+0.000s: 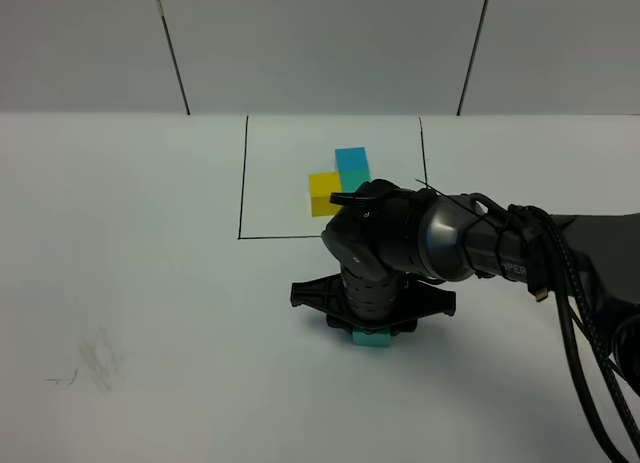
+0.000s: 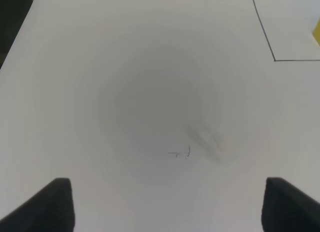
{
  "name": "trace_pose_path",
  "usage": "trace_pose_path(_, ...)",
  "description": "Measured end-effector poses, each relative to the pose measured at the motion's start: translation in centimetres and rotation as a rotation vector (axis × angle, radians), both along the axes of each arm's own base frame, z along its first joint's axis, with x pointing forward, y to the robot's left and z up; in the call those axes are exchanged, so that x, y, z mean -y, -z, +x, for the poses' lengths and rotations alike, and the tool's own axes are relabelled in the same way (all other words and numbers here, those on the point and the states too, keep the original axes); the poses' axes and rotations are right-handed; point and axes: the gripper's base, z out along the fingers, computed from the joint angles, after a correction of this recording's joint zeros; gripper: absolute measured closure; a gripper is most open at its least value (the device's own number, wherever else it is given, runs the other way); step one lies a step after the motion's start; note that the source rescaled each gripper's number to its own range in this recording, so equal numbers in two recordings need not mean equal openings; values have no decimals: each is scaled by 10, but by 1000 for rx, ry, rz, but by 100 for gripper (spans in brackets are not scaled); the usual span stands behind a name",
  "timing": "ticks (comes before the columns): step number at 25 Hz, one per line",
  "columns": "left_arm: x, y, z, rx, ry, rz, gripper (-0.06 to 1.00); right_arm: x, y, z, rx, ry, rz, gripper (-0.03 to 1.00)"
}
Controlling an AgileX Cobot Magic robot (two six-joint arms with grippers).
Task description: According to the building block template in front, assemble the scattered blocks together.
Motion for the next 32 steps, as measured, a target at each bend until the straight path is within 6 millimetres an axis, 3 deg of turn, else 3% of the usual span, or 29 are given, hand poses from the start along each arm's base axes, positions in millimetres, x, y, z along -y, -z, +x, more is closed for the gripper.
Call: trace_pose_path(32,0,0,0,0,0,0,24,1,1,0,-12,-72,-22,68)
